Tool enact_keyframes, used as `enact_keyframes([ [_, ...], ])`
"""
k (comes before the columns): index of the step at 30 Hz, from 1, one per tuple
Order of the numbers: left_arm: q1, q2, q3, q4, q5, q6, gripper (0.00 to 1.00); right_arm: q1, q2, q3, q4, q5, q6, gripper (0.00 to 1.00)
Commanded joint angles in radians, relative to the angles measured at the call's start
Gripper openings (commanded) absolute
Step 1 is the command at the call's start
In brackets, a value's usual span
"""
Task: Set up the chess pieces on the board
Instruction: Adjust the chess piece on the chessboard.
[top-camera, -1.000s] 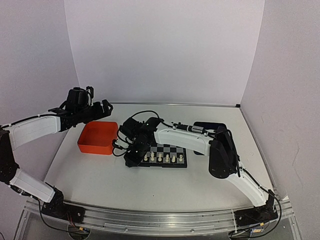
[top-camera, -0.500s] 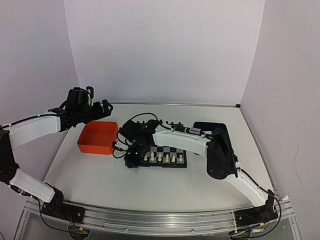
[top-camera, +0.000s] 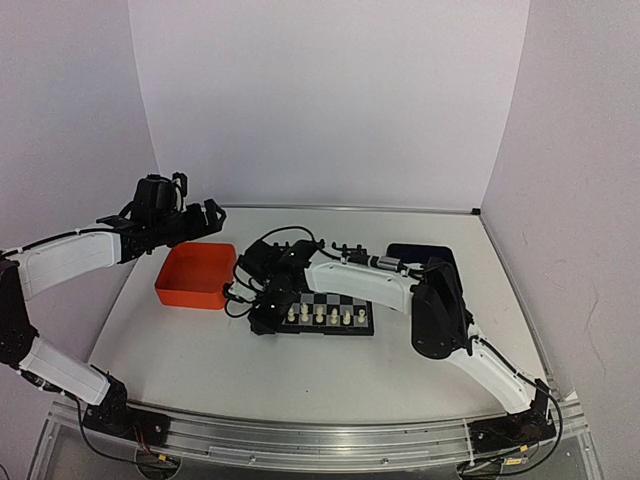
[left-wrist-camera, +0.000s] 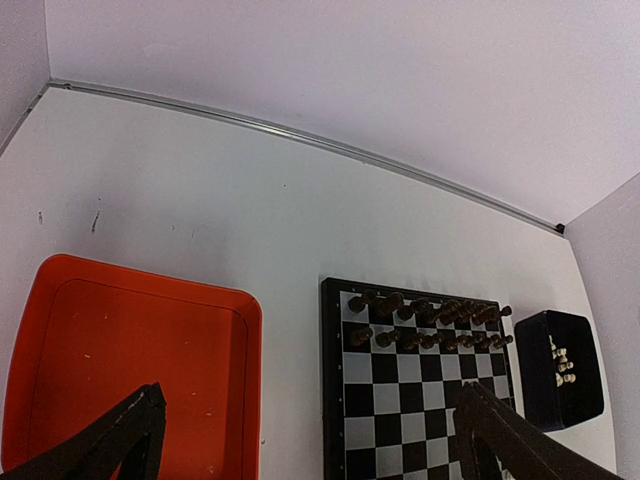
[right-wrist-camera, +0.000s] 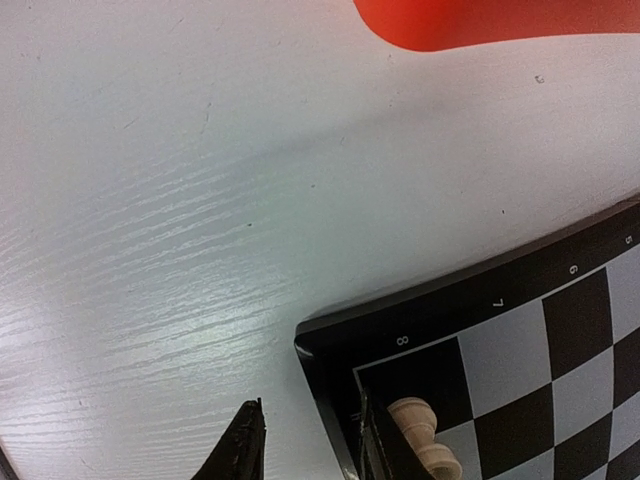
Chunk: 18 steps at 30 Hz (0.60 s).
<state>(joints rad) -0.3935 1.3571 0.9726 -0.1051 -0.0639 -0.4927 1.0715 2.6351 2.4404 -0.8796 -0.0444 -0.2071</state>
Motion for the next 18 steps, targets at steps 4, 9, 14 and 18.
enact_keyframes([
  [4,0.005,-0.026,0.005,0.023,-0.01,0.019,1.0,-0.012,0.033,0.04,0.006,0.021,-0.04,0.3],
  [9,0.005,-0.025,0.005,0.022,-0.01,0.018,1.0,-0.014,0.036,0.042,0.012,0.012,-0.047,0.29],
  [14,0.005,-0.023,0.006,0.023,-0.005,0.016,1.0,-0.015,0.05,0.053,0.021,0.015,-0.072,0.29],
  [18,0.004,-0.021,0.005,0.023,0.003,0.014,1.0,-0.021,0.058,0.061,0.025,0.009,-0.08,0.29],
])
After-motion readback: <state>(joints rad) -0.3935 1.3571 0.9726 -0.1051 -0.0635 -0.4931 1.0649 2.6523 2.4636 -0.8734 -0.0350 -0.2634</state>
